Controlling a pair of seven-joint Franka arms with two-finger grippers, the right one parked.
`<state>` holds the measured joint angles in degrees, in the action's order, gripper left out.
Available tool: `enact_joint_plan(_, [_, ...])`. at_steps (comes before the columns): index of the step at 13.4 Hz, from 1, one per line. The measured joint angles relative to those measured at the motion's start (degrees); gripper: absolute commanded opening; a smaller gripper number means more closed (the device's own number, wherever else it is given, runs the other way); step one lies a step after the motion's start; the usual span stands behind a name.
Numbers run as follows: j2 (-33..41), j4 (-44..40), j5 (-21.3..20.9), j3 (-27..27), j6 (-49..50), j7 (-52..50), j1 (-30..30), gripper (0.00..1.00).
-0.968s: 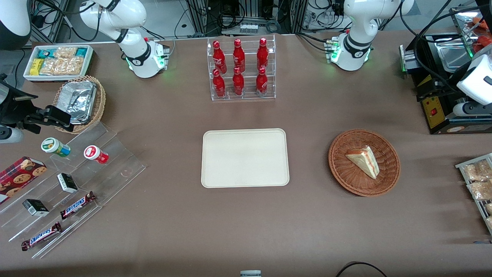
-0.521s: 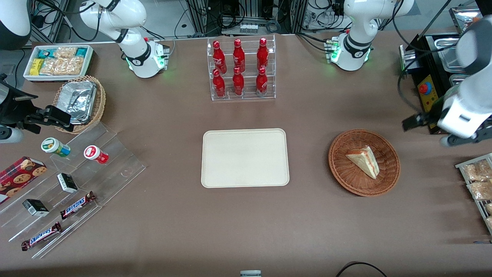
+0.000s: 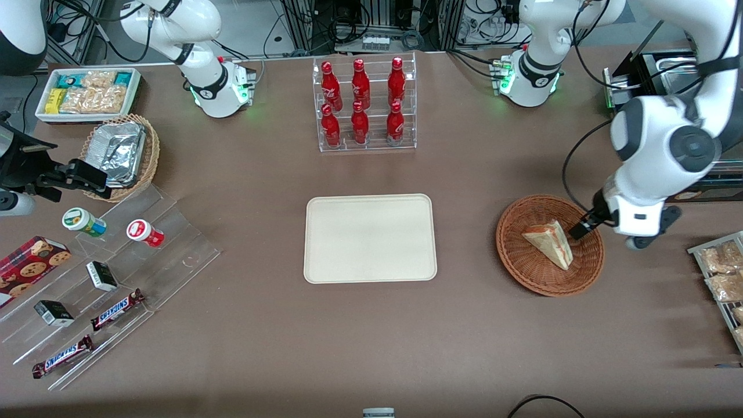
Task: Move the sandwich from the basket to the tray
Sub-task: 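Close the left gripper on the wrapped sandwich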
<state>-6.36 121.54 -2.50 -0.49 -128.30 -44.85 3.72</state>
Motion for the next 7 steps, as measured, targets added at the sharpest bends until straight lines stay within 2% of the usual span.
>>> enact_joint_plan(3, [-1.14, 3.9, 0.0, 0.01, -7.23, -3.74, 0.21, 1.0])
enact_joint_plan(7, [-3.7, 4.46, 0.0, 0.0, -11.69, -6.16, 1.45, 1.0])
